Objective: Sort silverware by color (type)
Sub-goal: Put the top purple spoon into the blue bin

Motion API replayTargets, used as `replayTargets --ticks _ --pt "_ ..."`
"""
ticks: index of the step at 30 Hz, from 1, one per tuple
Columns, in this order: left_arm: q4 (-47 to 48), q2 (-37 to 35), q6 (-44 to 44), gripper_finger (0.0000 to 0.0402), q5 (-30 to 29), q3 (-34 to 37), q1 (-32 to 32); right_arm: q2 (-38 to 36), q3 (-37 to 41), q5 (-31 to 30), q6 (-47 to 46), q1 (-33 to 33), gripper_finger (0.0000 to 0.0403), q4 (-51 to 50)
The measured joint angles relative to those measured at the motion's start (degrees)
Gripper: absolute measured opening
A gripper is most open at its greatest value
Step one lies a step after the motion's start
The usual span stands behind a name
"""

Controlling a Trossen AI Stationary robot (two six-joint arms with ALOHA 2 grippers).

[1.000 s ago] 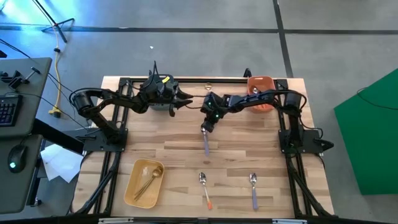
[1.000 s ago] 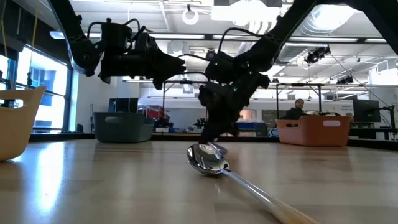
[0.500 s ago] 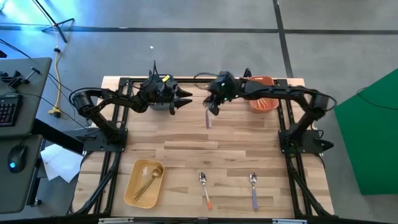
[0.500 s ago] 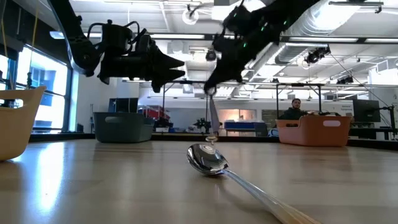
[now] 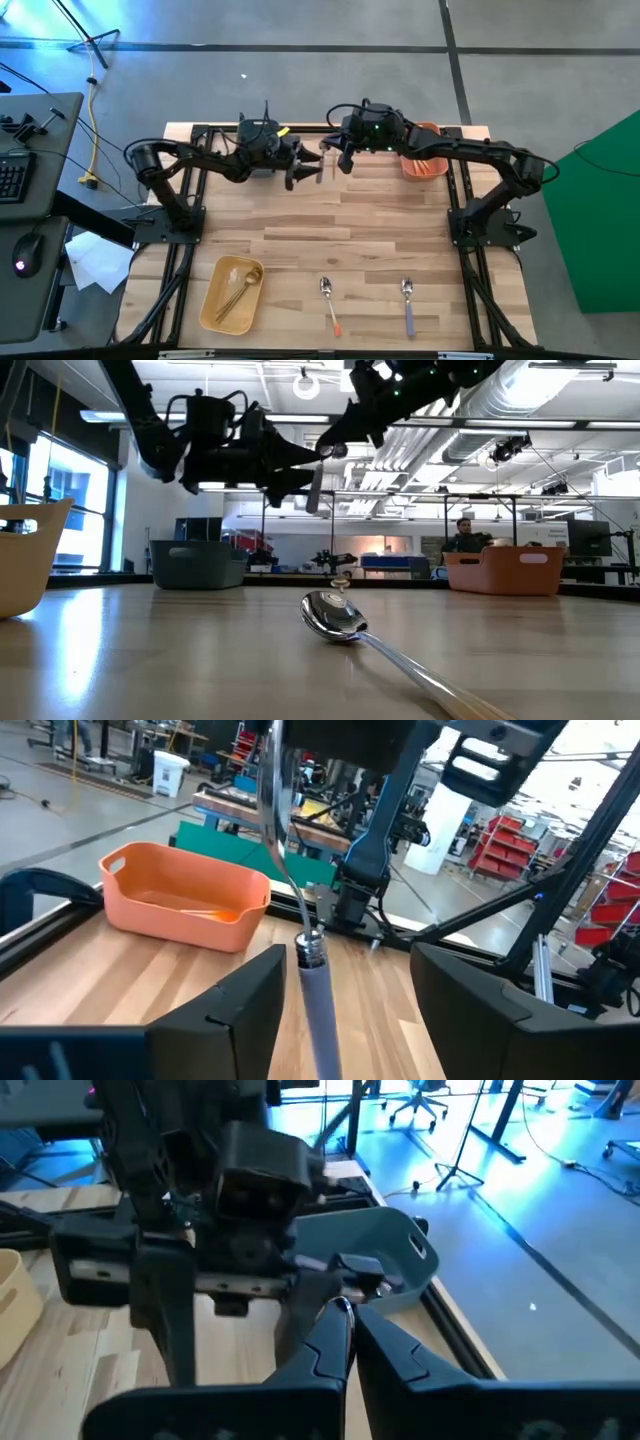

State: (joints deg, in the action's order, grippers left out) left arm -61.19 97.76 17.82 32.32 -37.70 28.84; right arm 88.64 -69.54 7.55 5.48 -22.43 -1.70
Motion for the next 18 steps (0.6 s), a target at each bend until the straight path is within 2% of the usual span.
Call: replayTargets --ticks 5,12,18 --pt "0.2 2.1 0.1 0.0156 -0.9 -2.3 -0.4 0.0 0.0 0.0 1.1 0.5 0.0000 1.3" --pt "0.4 1.6 -1.2 0.0022 -1.2 -2.7 -0.3 0.0 0.0 0.5 3.6 0.5 0.0002 1.8" --pt "1.9 1.6 -0.6 0.0019 -0.5 -2.7 1.3 -0.4 0.0 -0.2 4.0 0.5 0.0044 0.9"
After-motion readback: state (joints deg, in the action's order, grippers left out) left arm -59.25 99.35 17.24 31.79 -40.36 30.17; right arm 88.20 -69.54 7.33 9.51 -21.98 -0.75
